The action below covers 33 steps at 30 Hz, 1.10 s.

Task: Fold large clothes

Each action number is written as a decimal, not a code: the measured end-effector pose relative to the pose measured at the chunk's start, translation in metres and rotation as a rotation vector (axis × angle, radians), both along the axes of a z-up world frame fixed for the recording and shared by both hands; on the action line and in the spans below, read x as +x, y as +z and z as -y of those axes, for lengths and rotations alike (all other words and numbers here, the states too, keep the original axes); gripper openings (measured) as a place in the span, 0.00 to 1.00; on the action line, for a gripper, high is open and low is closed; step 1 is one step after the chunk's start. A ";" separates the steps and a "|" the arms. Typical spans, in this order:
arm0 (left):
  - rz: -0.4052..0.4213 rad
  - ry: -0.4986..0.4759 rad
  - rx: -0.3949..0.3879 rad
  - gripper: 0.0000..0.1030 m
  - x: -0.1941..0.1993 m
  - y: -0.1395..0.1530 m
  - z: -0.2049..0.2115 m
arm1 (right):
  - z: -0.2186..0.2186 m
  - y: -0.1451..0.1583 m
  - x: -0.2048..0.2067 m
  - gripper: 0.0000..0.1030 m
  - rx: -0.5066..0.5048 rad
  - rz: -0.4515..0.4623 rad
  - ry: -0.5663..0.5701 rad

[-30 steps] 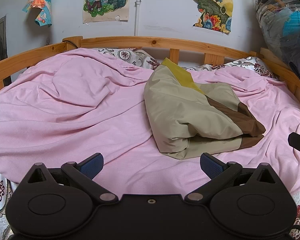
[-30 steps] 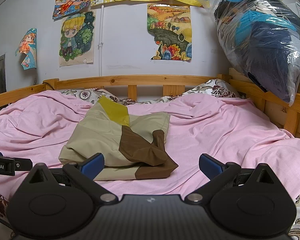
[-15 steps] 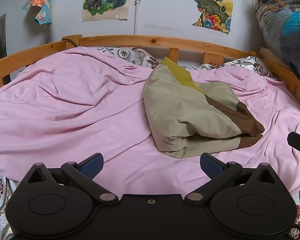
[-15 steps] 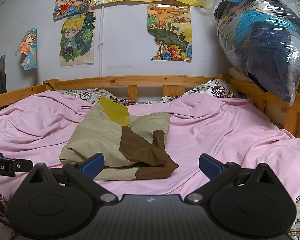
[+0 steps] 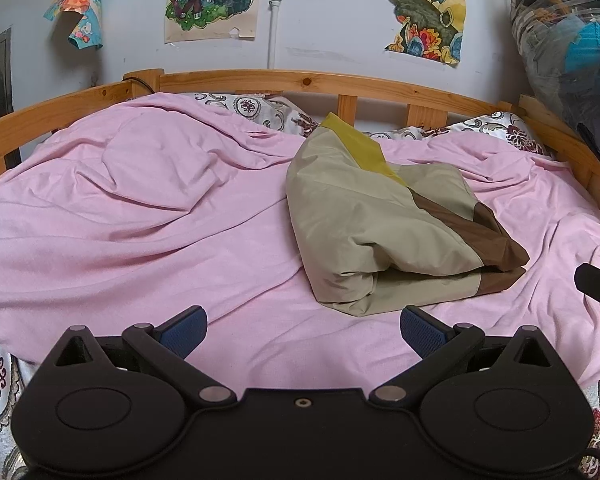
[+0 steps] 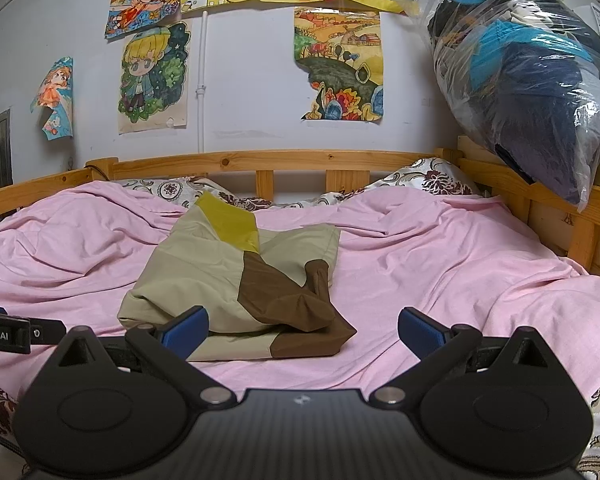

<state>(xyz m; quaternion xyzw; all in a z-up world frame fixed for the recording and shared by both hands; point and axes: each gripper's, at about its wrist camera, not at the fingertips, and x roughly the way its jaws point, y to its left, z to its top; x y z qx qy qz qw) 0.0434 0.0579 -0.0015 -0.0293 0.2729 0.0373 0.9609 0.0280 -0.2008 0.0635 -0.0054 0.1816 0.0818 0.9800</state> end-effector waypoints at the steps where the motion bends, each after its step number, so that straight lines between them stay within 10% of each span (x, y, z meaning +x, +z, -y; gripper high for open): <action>1: 0.000 0.000 0.000 0.99 0.000 0.000 0.001 | 0.000 0.000 0.000 1.00 0.001 0.000 0.000; 33: -0.038 0.018 0.060 0.99 0.004 -0.003 -0.001 | -0.001 0.000 0.000 1.00 0.002 -0.001 0.000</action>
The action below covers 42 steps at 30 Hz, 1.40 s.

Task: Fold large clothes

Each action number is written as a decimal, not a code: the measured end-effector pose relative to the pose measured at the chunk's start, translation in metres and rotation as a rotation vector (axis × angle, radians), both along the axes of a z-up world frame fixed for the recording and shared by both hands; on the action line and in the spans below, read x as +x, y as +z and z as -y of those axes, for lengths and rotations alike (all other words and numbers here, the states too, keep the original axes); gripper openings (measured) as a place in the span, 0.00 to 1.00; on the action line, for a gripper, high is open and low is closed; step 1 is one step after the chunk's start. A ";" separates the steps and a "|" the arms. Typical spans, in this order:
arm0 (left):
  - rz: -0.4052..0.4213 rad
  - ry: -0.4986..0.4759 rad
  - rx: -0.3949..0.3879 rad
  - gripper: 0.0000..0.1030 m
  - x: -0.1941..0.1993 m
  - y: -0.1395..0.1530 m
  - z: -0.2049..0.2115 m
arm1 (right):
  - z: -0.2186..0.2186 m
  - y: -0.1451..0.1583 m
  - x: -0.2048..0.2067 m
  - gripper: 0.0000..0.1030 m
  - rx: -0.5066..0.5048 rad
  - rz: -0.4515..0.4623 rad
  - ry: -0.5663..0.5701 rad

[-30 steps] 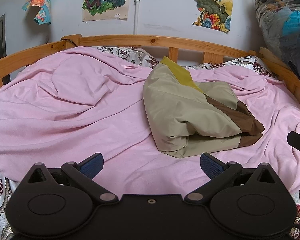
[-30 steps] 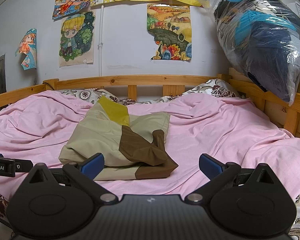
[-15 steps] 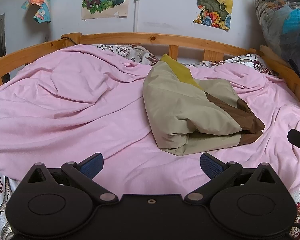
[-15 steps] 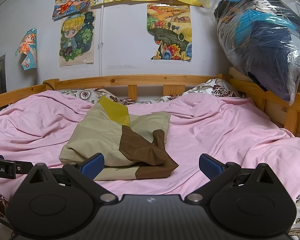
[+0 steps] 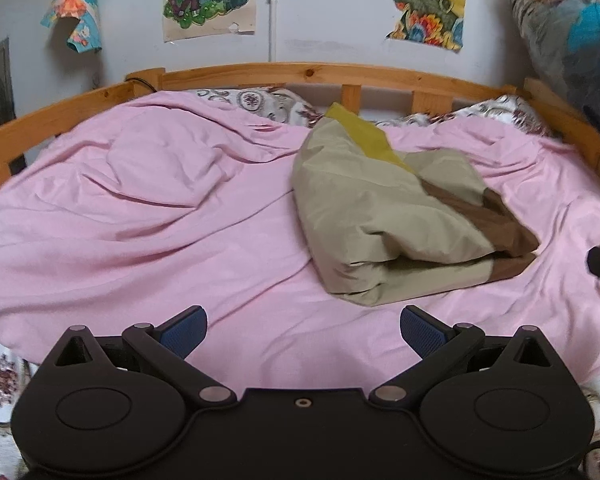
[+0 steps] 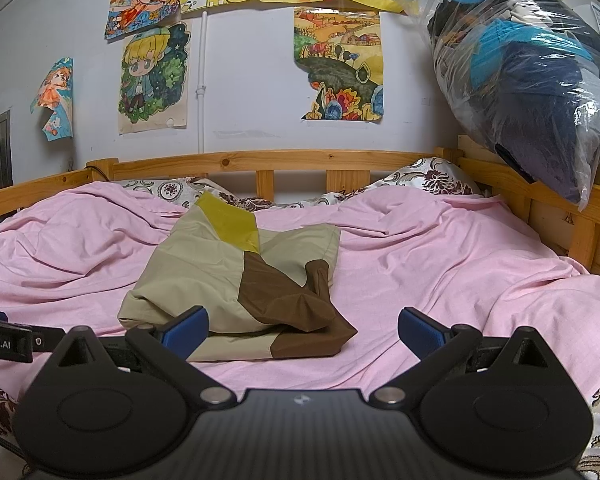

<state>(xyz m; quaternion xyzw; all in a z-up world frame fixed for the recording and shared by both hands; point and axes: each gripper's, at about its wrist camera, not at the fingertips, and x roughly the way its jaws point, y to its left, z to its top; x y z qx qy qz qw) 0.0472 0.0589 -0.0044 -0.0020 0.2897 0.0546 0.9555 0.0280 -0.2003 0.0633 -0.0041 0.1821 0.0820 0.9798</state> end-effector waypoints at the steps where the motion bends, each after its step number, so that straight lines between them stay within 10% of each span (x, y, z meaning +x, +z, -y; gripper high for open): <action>1: -0.005 0.011 0.010 0.99 0.000 0.000 0.000 | 0.000 0.000 0.000 1.00 0.000 -0.001 0.000; 42: 0.007 -0.012 0.035 0.99 -0.004 0.002 0.002 | 0.000 0.001 0.001 1.00 0.005 -0.010 -0.005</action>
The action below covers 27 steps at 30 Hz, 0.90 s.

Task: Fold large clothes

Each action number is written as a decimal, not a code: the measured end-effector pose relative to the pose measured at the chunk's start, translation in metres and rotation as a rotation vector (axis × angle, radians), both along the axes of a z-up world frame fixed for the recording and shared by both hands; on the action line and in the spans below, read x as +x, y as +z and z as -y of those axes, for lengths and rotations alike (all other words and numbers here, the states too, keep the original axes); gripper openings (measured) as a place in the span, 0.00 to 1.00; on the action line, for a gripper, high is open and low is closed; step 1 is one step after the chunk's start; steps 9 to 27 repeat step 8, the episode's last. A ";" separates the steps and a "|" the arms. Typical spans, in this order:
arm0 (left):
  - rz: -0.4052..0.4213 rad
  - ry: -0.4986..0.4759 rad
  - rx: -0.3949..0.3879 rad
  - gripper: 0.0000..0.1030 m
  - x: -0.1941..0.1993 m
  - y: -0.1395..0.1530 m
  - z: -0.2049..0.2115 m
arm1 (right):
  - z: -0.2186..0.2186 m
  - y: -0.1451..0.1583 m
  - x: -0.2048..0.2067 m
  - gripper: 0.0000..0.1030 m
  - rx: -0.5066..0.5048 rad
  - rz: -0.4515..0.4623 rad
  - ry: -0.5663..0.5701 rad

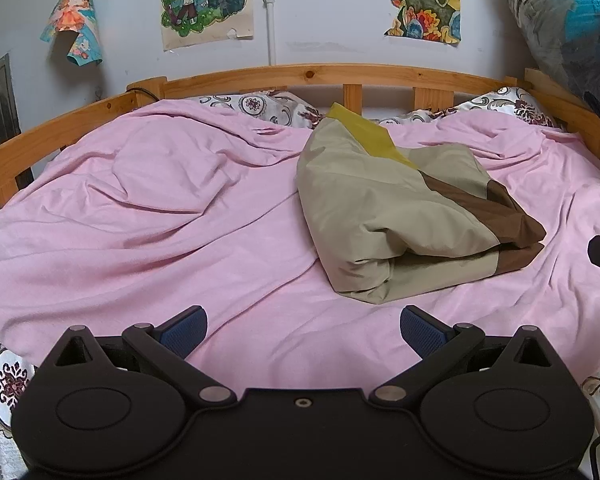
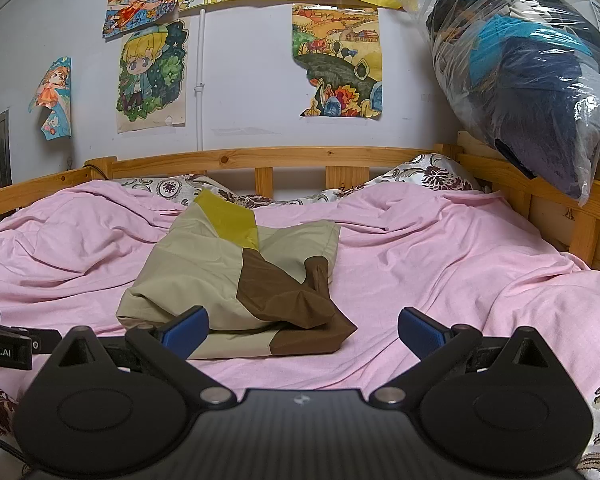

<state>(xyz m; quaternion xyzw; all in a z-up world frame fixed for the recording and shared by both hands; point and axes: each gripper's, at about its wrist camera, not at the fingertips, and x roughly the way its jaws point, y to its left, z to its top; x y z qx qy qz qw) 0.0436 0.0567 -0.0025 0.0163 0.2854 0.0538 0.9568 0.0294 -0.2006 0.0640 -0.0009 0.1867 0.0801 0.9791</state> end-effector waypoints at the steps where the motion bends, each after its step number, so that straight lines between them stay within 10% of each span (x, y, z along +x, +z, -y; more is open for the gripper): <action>1: -0.001 0.000 0.000 0.99 0.000 0.000 0.000 | 0.000 0.000 0.000 1.00 0.000 0.000 0.000; 27: -0.004 -0.003 0.001 0.99 0.001 -0.001 0.000 | 0.000 0.000 0.000 1.00 0.000 0.000 0.000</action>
